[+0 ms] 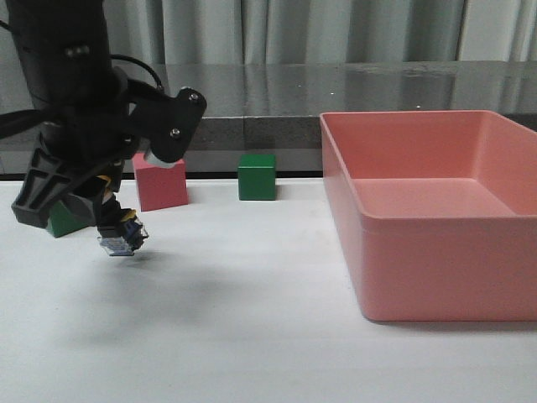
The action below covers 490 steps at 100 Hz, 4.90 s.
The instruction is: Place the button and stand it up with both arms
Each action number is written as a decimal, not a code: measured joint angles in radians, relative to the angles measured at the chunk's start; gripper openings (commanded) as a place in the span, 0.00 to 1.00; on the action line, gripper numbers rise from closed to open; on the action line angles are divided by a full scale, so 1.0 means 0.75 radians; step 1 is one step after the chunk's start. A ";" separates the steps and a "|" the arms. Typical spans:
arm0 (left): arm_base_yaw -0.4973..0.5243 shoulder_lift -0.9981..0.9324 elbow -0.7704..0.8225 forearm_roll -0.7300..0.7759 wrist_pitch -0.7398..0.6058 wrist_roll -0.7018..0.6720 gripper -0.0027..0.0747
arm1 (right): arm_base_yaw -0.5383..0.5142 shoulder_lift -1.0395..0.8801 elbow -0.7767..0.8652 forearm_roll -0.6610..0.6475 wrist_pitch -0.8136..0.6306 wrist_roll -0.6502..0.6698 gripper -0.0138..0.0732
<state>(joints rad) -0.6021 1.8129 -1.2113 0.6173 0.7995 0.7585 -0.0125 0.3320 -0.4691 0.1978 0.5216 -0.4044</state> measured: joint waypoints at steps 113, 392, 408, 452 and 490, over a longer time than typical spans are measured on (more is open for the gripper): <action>0.096 -0.299 -0.003 -0.241 0.143 -0.040 0.28 | 0.000 0.000 0.000 0.000 0.000 0.000 0.09; 0.778 -2.423 1.615 -0.847 -0.991 -0.817 0.01 | 0.000 -0.003 0.000 0.000 -0.002 0.000 0.09; 0.779 -2.423 1.615 -0.847 -0.989 -0.817 0.01 | 0.000 -0.003 0.000 0.000 -0.002 0.000 0.09; 0.779 -2.423 1.615 -0.847 -0.989 -0.817 0.01 | 0.000 -0.003 0.000 0.000 -0.002 0.000 0.09; 0.779 -2.423 1.615 -0.847 -0.989 -0.817 0.01 | 0.046 -0.111 0.281 -0.079 -0.353 0.213 0.09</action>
<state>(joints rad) -0.0179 -0.0044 0.0000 -0.0181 0.0579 0.1456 0.0217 0.2490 -0.2583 0.1388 0.2568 -0.2448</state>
